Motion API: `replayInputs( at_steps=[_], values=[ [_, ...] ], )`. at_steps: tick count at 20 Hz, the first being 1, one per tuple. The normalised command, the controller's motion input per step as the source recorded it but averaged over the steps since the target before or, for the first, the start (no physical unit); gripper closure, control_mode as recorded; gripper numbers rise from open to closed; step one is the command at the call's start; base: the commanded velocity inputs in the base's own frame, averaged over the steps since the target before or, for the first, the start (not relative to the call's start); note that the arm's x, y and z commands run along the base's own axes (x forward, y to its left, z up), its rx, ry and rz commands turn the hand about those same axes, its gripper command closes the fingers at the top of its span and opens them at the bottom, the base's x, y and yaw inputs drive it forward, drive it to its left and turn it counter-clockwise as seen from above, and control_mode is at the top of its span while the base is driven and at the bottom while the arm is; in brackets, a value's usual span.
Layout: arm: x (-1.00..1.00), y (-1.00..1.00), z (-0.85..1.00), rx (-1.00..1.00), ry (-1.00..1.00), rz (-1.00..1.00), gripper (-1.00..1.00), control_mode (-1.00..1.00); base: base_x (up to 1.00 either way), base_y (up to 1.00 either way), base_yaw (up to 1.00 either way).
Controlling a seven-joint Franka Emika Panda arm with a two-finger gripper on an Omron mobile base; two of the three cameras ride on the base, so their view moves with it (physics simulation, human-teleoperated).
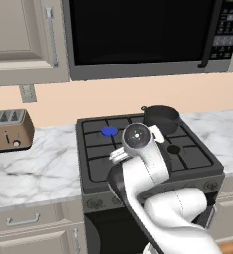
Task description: Turn off the rear left burner of the stove.
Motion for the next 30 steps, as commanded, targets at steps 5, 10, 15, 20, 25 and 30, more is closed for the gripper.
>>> replayInputs(
  at_steps=[5,10,15,20,25,30],
  values=[
    [-0.04,0.32,-0.31,-0.18,-0.10,0.06,-1.00,-1.00,0.00,0.00,0.00],
    [0.00,0.21,-0.33,-0.15,-0.07,0.06,-1.00,-1.00,0.00,0.00,0.00],
    [0.00,0.24,-0.42,-0.18,-0.11,0.08,-1.00,-1.00,0.00,0.00,0.00],
    [-0.12,0.02,-0.41,-0.06,-0.15,0.07,-1.00,-1.00,0.00,0.00,0.00],
    [-0.12,0.00,-0.56,-0.01,-0.18,0.01,-1.00,-1.00,0.00,0.00,0.00],
    [0.00,0.00,-0.48,0.01,-0.11,0.00,-1.00,-1.00,0.00,0.00,0.00]
  ],
)
